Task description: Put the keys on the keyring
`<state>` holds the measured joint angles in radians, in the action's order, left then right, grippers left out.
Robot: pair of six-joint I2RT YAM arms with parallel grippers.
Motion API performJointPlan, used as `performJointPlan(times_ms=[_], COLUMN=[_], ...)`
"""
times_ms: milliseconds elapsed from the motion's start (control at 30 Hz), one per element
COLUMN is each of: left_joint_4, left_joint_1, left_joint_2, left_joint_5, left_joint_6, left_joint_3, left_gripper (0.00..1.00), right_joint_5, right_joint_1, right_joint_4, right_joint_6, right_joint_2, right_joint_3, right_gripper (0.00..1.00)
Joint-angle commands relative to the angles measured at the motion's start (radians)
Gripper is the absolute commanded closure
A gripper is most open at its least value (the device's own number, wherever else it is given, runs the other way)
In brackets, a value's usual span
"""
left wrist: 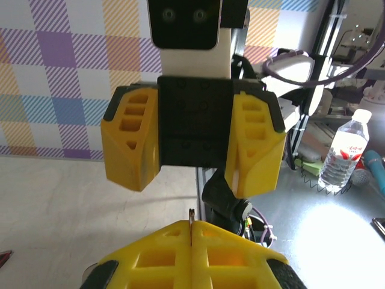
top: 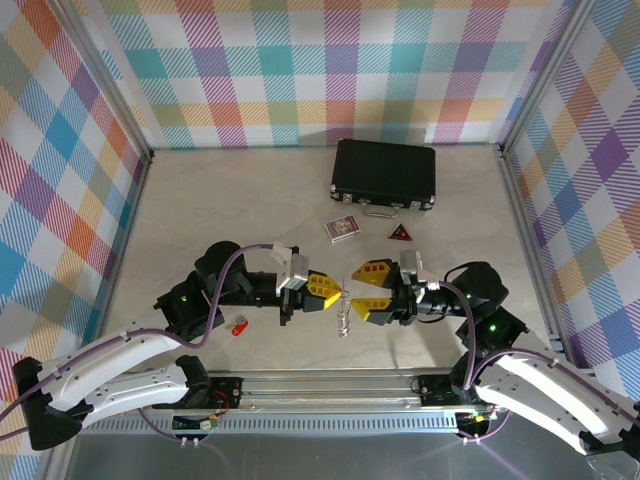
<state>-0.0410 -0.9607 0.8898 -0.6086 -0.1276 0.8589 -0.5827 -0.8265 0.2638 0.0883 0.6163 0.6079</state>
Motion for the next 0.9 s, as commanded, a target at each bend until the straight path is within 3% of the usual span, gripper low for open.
performJointPlan(times_ms=[0,233,867], left_joint_4=[0.113,0.276,0.357], left_joint_1=[-0.009,-0.008,-0.009], left_joint_2=[-0.015,0.005,0.048], left_joint_5=[0.01,0.027,0.065], left_joint_6=[-0.079,-0.166,-0.193], left_joint_3=[0.064,0.138,0.171], left_gripper=[1.0,1.0,1.0], right_joint_5=[0.006,-0.04,-0.076], right_joint_1=[-0.007,-0.007,-0.008], right_joint_4=[-0.219,-0.318,-0.33], right_joint_6=[-0.109,-0.142,-0.121], right_joint_2=[0.003,0.05,0.128], right_joint_3=[0.074,0.13,0.143], right_gripper=[0.52,0.61,0.74])
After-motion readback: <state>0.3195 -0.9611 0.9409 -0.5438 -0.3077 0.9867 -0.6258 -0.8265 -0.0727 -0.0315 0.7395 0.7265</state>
